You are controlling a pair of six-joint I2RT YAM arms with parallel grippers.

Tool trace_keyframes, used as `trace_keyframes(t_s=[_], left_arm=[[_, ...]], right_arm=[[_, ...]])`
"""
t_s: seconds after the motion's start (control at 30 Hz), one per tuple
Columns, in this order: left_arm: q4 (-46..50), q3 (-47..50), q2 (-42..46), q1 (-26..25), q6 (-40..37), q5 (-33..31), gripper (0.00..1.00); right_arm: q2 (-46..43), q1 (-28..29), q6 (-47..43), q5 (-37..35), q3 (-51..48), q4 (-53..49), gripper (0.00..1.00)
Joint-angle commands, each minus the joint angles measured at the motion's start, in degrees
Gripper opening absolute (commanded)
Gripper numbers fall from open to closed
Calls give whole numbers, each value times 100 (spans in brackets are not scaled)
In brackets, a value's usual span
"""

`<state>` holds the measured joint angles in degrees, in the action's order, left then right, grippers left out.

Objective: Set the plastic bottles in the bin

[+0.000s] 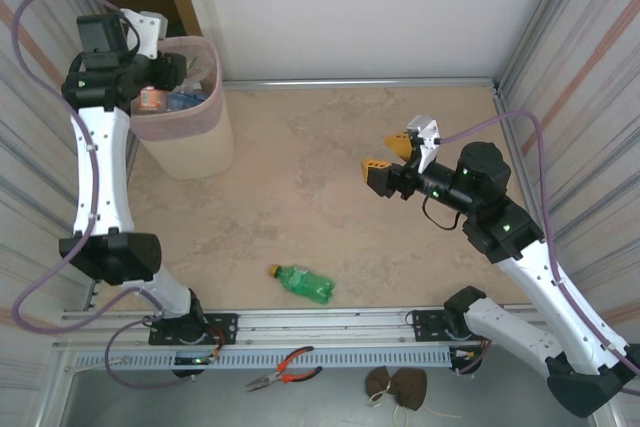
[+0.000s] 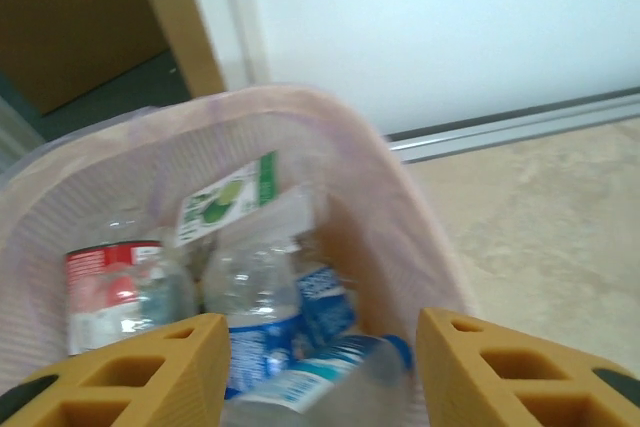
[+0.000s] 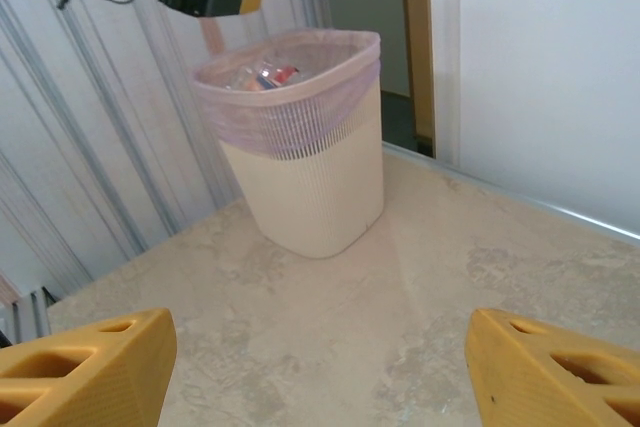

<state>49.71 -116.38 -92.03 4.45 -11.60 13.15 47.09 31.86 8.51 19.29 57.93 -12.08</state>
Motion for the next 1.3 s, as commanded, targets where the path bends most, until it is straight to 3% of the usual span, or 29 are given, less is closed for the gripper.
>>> trace_keyframes(t_s=[0.0, 0.13, 0.43, 0.7, 0.93, 1.07, 1.27], left_arm=[[342, 325, 379, -399, 92, 267, 52], [505, 744, 738, -942, -296, 572, 52], [773, 2103, 1414, -2609, -2705, 1077, 56], [636, 3867, 2043, -3777, -4271, 1308, 81], [37, 5346, 2576, -4835, -4460, 883, 90], [-268, 5916, 2689, -5426, -4353, 425, 90], [-924, 6688, 2689, -5964, -3996, 231, 90]], right_arm=[[-104, 22, 20, -39, 109, -16, 75], [-145, 22, -40, -40, 113, -88, 75], [-240, 13, -209, -138, 120, -248, 75], [-328, 9, -270, -231, 146, -381, 75], [-332, 13, -268, -242, 142, -392, 76], [-334, 14, -259, -224, 150, -400, 75], [-372, 13, -240, -240, 139, -413, 75]])
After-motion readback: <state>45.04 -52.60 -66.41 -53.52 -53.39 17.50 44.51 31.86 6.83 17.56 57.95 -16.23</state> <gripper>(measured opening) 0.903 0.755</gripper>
